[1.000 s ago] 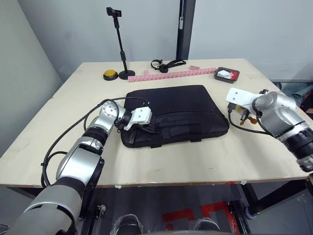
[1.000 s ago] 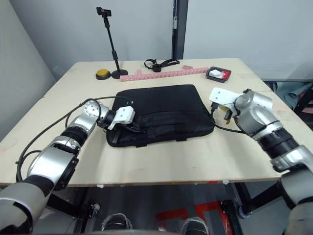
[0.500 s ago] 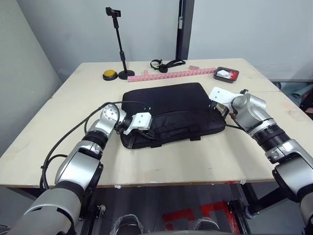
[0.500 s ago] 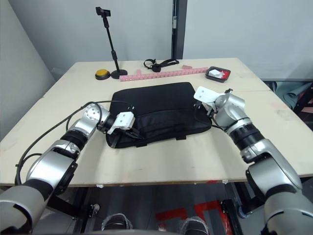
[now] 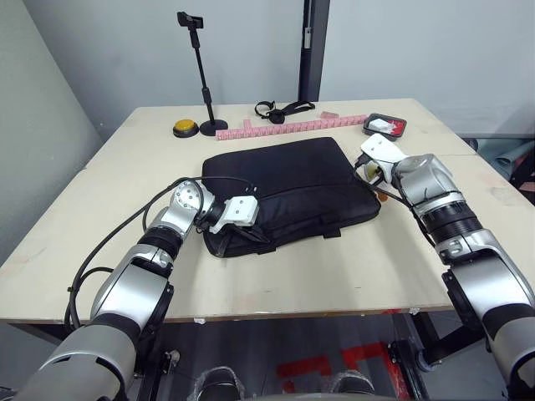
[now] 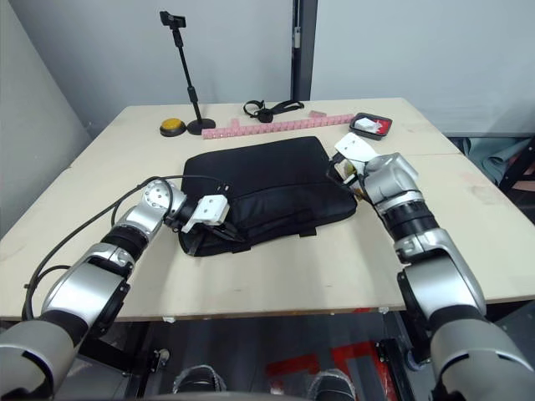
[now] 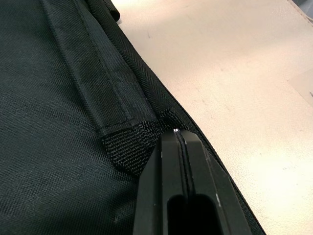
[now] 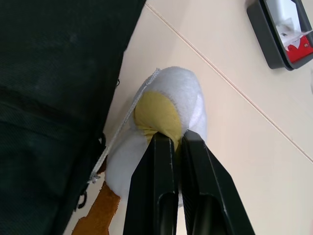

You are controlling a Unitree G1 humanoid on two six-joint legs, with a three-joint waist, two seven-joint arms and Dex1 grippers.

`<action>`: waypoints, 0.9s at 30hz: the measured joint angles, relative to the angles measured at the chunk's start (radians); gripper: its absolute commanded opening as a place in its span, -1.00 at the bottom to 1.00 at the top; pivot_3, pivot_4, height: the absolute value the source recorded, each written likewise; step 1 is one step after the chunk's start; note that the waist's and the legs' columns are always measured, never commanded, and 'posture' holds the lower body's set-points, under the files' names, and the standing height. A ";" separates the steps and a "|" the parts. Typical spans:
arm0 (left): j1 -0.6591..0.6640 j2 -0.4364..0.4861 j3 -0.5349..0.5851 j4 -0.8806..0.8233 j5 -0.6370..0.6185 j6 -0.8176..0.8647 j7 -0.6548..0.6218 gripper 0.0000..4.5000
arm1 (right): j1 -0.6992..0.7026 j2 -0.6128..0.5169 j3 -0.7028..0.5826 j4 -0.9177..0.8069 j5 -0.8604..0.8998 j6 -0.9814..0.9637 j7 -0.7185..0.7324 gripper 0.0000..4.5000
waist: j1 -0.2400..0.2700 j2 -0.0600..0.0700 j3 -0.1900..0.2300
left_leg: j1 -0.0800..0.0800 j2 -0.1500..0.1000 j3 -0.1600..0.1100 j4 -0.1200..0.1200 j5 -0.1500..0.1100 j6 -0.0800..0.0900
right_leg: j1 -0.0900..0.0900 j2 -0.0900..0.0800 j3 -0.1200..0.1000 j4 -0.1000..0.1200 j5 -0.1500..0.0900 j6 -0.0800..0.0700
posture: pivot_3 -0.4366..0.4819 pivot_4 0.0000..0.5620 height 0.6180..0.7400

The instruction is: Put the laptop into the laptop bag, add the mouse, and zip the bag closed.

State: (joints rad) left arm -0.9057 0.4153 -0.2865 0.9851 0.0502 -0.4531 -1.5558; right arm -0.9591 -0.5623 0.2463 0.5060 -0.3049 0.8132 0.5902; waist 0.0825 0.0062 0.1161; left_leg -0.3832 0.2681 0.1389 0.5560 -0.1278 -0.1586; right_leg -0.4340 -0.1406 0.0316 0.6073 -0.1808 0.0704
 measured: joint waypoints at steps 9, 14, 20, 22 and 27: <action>0.015 0.012 -0.009 -0.098 -0.101 0.196 -0.018 -1.00 | 0.107 -0.171 0.005 -0.124 0.004 0.003 0.118 -0.97 | 0.012 -0.001 0.003 | -0.003 0.000 0.001 -0.002 0.000 0.000 | -0.004 0.000 0.000 -0.004 0.000 0.000 | -0.05 -0.47 1.00; 0.038 0.057 -0.065 -0.178 -0.148 0.220 -0.018 -1.00 | 0.107 -0.207 -0.010 -0.083 0.005 -0.024 0.117 -0.97 | 0.007 -0.001 0.004 | -0.006 0.000 0.001 -0.006 0.000 -0.001 | -0.006 0.001 -0.001 -0.007 0.000 0.000 | -0.05 -0.47 1.00; 0.046 0.045 -0.045 -0.229 -0.223 0.337 -0.019 -1.00 | 0.107 -0.181 -0.010 -0.083 0.023 -0.030 0.118 -0.97 | 0.011 -0.002 0.005 | -0.008 0.000 0.002 -0.006 0.000 0.000 | -0.007 0.001 -0.001 -0.010 0.001 -0.001 | -0.05 -0.47 1.00; 0.045 0.019 -0.014 -0.258 -0.268 0.423 -0.019 -1.00 | 0.106 -0.174 -0.009 -0.084 0.023 -0.034 0.118 -0.97 | 0.017 -0.004 0.008 | -0.008 0.000 0.001 -0.006 0.000 0.000 | -0.007 0.001 -0.002 -0.010 0.001 -0.001 | -0.05 -0.47 1.00; 0.030 0.007 0.043 -0.337 -0.331 0.567 -0.016 -1.00 | 0.105 -0.170 -0.009 -0.084 0.023 -0.039 0.118 -0.97 | 0.016 -0.005 0.010 | -0.010 0.000 0.001 -0.006 0.003 0.005 | -0.008 0.001 -0.002 -0.012 0.001 -0.001 | -0.05 -0.47 1.00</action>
State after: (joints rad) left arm -0.8760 0.4220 -0.2431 0.6483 -0.2811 0.1139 -1.5720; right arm -0.8540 -0.7322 0.2373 0.4215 -0.2817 0.7747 0.7082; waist 0.0989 0.0010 0.1266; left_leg -0.3935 0.2683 0.1402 0.5504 -0.1249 -0.1533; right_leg -0.4416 -0.1395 0.0294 0.5953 -0.1801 0.0693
